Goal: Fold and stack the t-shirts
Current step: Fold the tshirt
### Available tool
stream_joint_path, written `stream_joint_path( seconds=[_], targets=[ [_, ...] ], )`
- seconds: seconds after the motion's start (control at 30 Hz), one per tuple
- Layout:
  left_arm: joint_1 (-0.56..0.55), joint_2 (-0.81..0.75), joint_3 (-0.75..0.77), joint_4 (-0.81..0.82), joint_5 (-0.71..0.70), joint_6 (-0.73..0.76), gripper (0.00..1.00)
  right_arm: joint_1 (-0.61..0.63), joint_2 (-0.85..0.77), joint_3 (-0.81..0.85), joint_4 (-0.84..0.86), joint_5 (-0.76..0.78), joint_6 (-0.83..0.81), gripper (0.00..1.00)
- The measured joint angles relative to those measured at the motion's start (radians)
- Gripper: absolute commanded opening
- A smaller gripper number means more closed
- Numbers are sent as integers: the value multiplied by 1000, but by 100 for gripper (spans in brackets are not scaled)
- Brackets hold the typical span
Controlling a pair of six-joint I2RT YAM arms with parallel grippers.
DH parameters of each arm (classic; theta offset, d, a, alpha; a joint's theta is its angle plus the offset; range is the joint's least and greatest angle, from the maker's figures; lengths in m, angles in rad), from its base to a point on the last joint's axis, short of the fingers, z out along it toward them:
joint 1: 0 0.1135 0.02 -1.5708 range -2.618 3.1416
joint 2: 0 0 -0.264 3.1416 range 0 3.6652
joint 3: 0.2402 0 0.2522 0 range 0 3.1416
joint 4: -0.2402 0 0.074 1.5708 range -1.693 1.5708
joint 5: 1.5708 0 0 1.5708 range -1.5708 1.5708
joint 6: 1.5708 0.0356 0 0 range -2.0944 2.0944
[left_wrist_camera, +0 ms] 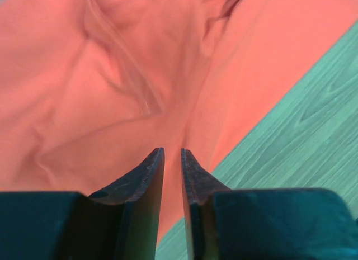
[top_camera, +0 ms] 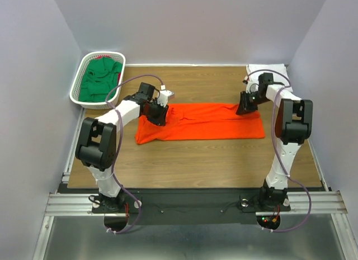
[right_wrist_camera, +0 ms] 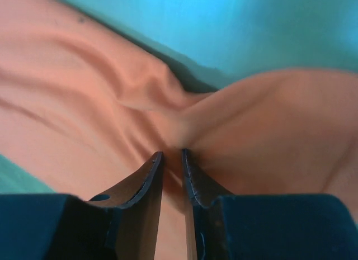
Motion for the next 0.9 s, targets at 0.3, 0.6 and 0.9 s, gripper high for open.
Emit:
stream_joint_path(
  seconds=[0.3, 0.6, 0.9],
  targets=[
    [39, 329, 306, -68, -85, -10, 22, 11, -267, -446, -130, -61, -71, 24],
    [52, 896, 1267, -190, -159, 32, 38, 433, -252, -470, -240, -338, -85, 40],
    [56, 410, 610, -35, -102, 2, 47, 462, -332, -311, -230, -415, -64, 37]
  ],
)
